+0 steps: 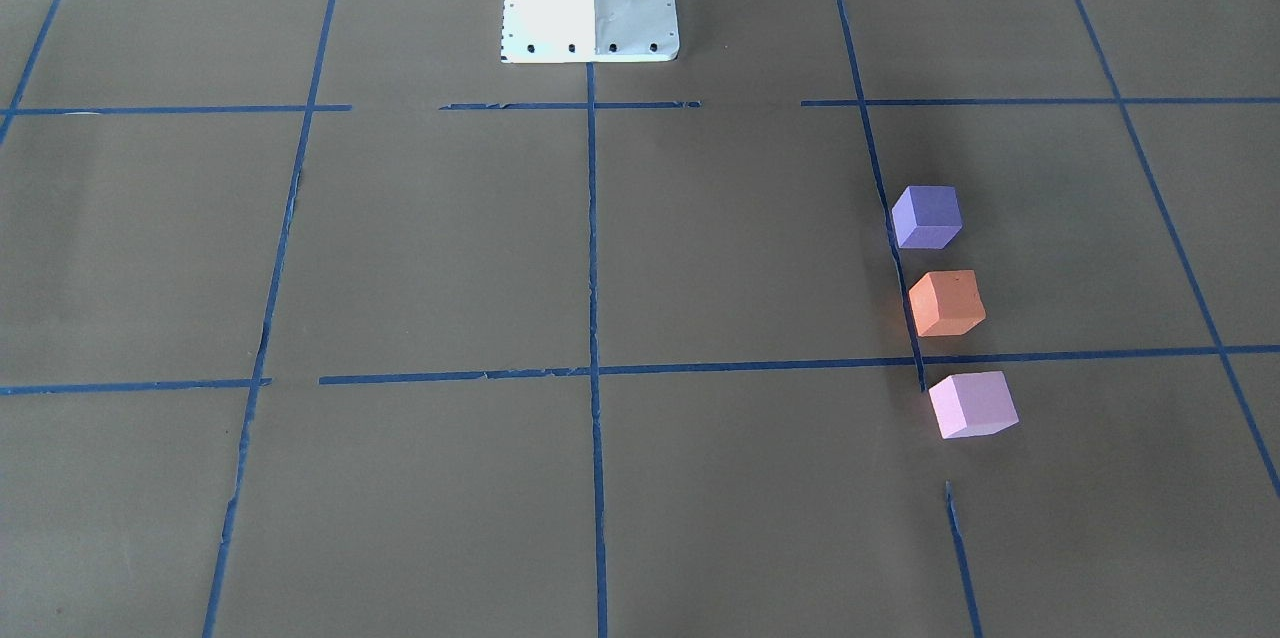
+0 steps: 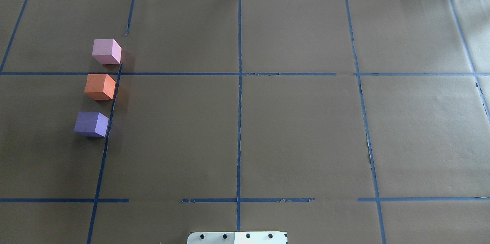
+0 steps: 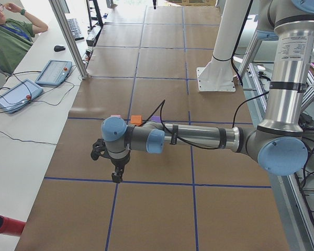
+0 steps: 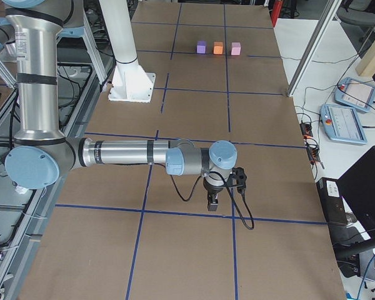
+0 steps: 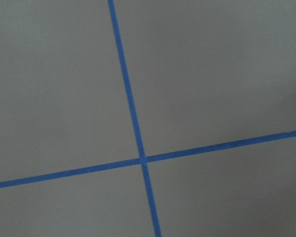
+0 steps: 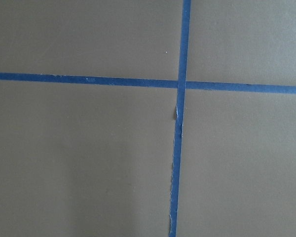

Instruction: Arrange blocks in a line

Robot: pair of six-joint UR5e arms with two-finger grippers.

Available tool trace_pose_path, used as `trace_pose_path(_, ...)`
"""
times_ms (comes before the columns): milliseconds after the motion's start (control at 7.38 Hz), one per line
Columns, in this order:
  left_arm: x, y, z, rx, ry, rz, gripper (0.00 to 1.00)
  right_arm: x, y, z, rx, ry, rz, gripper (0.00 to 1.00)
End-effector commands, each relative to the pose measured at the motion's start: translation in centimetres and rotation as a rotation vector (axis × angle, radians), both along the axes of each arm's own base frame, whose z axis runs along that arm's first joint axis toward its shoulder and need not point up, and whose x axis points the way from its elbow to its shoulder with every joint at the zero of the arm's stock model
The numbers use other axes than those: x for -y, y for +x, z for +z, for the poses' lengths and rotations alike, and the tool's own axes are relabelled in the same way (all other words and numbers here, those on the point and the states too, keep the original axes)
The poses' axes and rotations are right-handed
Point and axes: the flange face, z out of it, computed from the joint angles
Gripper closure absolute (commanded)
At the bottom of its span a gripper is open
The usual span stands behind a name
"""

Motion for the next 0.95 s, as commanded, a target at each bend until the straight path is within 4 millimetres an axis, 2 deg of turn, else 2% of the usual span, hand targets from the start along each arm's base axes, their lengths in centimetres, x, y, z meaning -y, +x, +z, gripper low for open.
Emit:
trace_pose_path(0,-1.9,-0.2,2.2,-0.010,-0.028,0.008,0.00,0.0,0.0,-0.1,0.002,0.001,0.000,0.00)
trace_pose_path(812,-0.9,0.0,0.6,-0.011,-0.001,0.011,0.00,0.0,0.0,-0.1,0.002,0.002,0.000,0.00)
